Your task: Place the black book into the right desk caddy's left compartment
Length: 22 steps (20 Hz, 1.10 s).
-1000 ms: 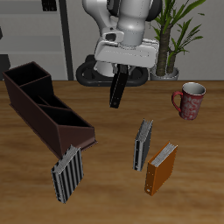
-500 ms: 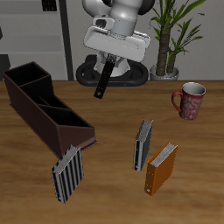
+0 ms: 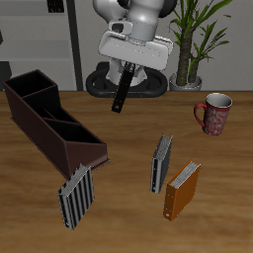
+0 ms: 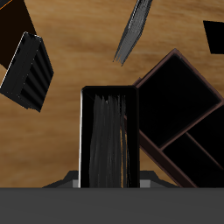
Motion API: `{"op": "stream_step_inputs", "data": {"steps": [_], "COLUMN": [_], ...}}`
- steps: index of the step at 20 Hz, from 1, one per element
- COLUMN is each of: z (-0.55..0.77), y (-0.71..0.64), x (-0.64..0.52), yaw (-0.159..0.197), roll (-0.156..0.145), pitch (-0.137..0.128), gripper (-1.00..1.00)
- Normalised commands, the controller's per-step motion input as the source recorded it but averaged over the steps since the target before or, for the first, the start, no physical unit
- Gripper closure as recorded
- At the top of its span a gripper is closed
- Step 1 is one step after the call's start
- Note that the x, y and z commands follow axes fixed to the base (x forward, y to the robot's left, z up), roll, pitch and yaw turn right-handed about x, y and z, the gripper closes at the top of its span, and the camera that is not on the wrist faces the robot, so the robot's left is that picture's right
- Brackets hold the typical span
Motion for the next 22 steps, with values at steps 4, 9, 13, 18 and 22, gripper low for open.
{"op": "stream_step_inputs", "data": {"steps": [4, 9, 13, 18, 22], "z": [-0.05, 0.19, 0.11, 0.12, 0.27], "y": [0.02, -0.14, -0.14, -0.22, -0.22], "x": [0.06, -0.04, -0.03, 0.02, -0.06], "yaw": [0.186, 0.207, 0.182, 0.074, -0.044], "roll": [0.03, -0.016, 0.0, -0.036, -0.068], "pitch": [0.009, -0.028, 0.002, -0.002, -0.07], "gripper": [1.0, 1.0, 1.0, 1.0, 1.0]}}
